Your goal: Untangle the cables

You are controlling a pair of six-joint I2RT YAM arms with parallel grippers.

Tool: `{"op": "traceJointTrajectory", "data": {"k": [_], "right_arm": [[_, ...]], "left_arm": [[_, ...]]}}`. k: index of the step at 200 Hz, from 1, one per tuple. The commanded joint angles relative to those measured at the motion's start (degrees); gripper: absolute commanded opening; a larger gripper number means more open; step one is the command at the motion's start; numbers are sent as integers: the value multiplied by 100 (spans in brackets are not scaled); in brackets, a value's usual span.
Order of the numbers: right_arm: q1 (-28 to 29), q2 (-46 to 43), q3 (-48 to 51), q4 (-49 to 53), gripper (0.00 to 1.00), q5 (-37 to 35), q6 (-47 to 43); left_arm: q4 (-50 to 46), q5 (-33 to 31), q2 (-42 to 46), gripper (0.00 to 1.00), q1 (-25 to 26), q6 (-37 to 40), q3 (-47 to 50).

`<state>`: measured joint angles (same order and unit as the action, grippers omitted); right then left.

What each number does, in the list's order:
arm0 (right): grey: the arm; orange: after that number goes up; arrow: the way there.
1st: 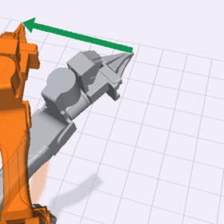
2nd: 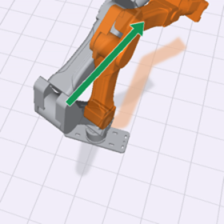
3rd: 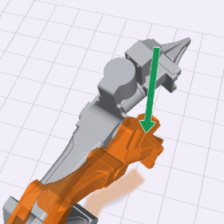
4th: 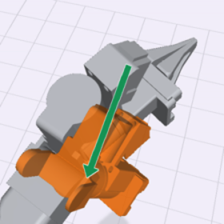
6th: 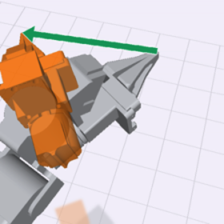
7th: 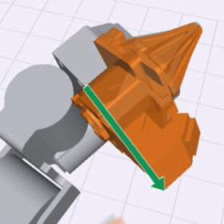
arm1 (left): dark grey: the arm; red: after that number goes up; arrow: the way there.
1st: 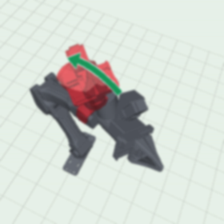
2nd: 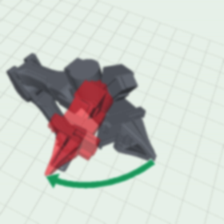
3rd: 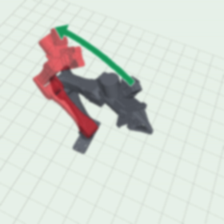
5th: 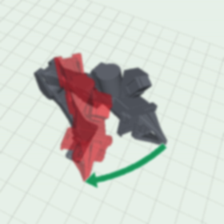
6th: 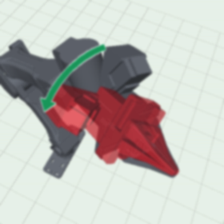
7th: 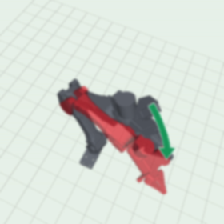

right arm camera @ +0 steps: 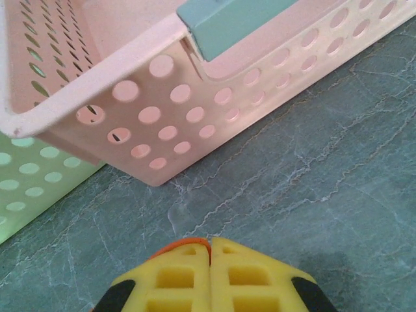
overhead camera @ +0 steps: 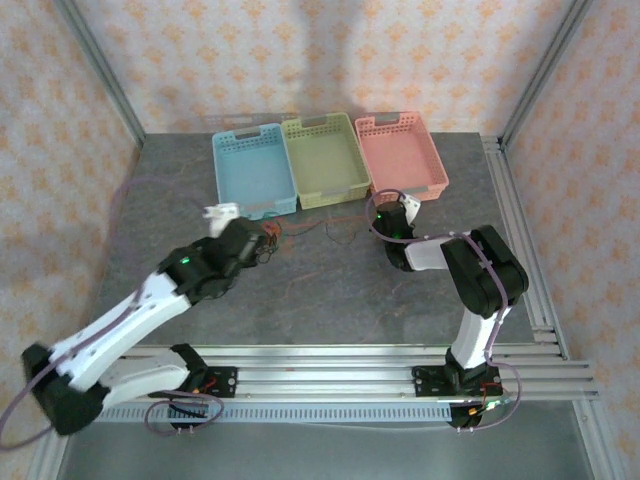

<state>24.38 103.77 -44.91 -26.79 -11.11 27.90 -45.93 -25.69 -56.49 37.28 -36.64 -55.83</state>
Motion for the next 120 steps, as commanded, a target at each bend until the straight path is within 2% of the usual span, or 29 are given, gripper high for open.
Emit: {"op": "traceJointTrajectory", "data": {"k": [1,25,56,69,78,98,110,120], "right_arm": [[-15,-203,35,122,0,-523,57],[-16,-325,178,36,0,-824,108],[-21,-301,185,-14,0,-801,130],[-21,-280,184,-115,0,-655,83],[-17,-255,201,-246,0,-514,58],[-21,-181,260,-670,29,-62,29],[-5,-174,322,-910,38,118,-1],[29,-204,348,-1050,41,183,-82]], "left_arm": [[-304,-243,865,0,-584,-71,364],[-229,-215,1443,0,-833,-103,523],[-222,-226,1427,0,-888,-124,531],[148,257,1382,0,-891,34,667],[590,921,1332,0,-898,171,815],[1344,2149,1018,0,-893,321,1002],[1702,2520,811,0,-890,369,1073],[1964,2777,651,0,-887,442,1114]]}}
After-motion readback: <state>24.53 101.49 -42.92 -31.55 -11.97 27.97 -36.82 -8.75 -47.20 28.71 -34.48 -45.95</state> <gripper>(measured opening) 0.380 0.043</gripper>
